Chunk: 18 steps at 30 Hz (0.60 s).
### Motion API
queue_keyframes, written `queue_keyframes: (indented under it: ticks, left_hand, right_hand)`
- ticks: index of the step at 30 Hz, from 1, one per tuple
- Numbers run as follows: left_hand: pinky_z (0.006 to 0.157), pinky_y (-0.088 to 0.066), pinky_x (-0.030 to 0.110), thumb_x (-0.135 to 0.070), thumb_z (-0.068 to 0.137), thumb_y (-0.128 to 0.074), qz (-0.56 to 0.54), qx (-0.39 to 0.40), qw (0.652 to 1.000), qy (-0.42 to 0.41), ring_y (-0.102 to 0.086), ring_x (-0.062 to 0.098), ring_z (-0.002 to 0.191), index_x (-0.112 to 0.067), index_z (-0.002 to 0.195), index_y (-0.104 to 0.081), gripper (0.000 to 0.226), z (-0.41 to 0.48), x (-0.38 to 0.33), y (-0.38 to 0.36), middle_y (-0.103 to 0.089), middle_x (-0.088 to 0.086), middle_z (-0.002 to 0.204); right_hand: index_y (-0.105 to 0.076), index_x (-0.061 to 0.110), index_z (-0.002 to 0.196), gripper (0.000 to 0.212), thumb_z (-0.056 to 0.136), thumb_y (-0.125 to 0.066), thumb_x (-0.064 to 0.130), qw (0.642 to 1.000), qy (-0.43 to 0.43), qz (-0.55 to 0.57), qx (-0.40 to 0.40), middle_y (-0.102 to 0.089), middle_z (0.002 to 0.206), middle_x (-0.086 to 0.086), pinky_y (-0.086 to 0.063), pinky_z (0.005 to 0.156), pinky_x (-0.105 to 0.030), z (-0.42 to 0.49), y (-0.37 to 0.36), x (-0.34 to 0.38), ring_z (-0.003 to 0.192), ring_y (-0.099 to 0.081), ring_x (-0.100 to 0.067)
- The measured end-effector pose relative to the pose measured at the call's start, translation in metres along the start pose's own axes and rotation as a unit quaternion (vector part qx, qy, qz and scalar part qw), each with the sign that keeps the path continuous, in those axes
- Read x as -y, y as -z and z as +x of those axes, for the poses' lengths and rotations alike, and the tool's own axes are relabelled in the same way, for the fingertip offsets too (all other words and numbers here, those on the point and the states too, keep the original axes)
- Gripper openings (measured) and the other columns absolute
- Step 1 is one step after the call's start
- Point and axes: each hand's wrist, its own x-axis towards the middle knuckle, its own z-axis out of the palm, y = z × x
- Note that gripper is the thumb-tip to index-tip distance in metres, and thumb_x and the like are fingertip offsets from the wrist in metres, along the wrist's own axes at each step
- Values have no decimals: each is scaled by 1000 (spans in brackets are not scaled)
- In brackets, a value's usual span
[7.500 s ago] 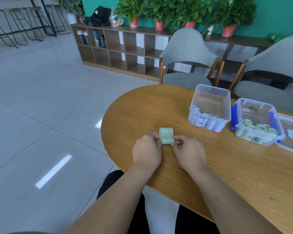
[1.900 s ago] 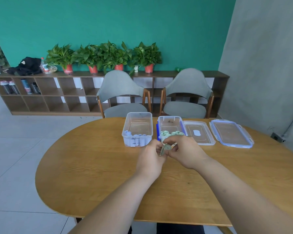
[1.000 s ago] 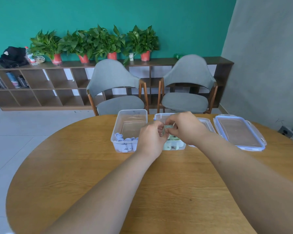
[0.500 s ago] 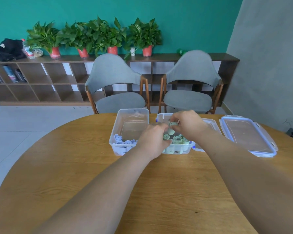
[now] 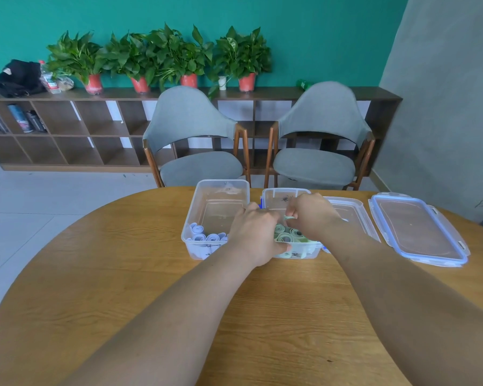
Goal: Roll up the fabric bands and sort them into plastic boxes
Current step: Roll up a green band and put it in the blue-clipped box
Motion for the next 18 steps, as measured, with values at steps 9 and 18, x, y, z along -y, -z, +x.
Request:
queue_keyframes:
  ticks: [9, 18]
  left_hand:
    - [101, -44, 39, -63, 84, -75, -4, 27, 1000, 9, -49, 20, 119, -30, 130, -66, 58, 1, -2, -1, -67, -4, 116]
    - [102, -45, 41, -65, 83, -74, 1, 41, 999, 18, -50, 21, 119, -29, 130, -65, 60, 1, -3, 1, -68, -5, 116]
  right_hand:
    - [-76, 28, 114, 27, 90, -77, 39, 1000, -6, 10, -13, -73, 108, 3, -62, 85, -38, -3, -1, -3, 95, -69, -18]
    - [-77, 32, 112, 28, 87, -80, 45, 999, -16, 42, -31, -73, 108, 10, -60, 86, -37, -4, -5, -2, 98, -66, -15]
